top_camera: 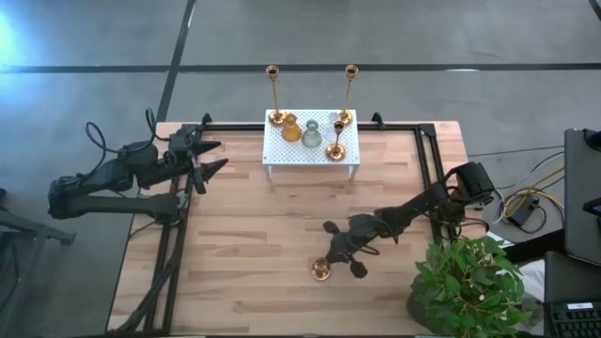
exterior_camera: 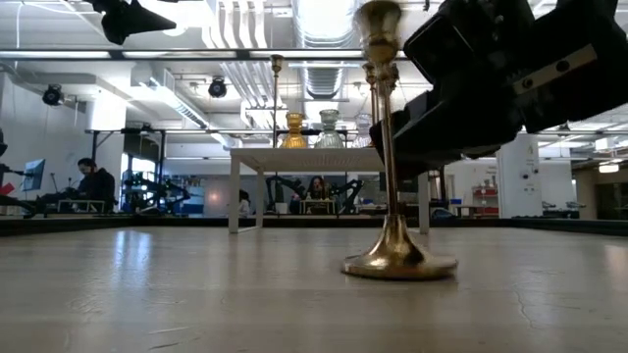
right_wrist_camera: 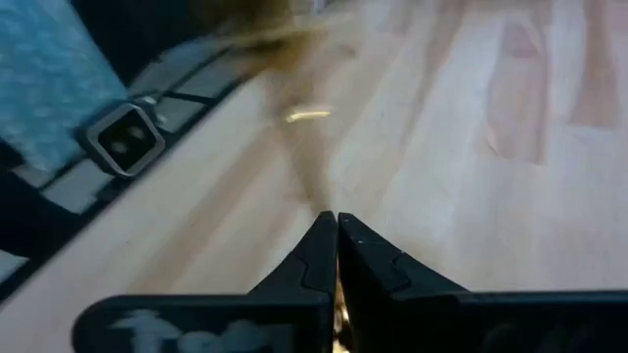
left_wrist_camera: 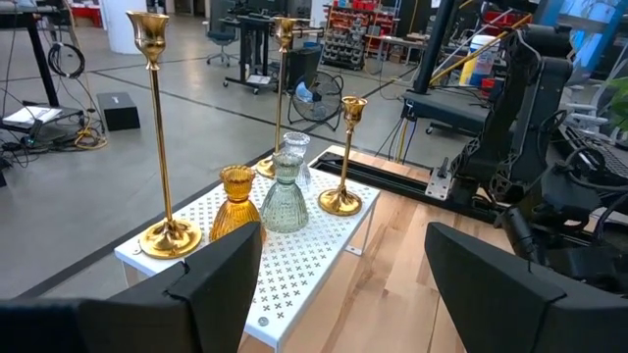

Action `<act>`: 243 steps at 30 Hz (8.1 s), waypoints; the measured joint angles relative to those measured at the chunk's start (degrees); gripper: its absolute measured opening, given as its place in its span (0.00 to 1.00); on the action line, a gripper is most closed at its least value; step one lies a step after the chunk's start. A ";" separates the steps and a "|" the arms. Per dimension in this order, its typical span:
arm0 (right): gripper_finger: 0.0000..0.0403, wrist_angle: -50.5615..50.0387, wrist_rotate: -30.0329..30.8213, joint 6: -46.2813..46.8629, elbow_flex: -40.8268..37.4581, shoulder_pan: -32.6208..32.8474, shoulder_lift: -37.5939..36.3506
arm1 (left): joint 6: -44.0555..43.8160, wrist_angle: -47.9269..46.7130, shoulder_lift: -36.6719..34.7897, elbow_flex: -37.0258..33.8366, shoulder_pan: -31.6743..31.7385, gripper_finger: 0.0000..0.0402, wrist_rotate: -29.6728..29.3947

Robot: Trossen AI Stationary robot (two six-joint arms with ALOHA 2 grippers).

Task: Pick & Place candle stick holders
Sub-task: Put the golden candle holder on the shelf

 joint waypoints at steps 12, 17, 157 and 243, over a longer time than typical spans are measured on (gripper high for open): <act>0.03 -3.02 -2.83 0.41 -0.20 0.12 0.00 | -0.01 -0.09 -0.02 -0.01 0.00 0.73 0.00; 0.14 -2.80 -4.45 1.61 -0.20 0.21 0.00 | -0.01 -0.07 -0.01 0.00 -0.01 0.73 0.00; 0.03 -38.37 6.79 1.76 34.69 -22.17 -8.89 | -22.01 11.14 22.34 -7.48 -36.22 0.72 -55.29; 0.03 -42.00 3.45 -1.69 36.39 -22.02 -8.37 | 0.80 59.91 44.07 -8.35 -13.55 0.05 -7.67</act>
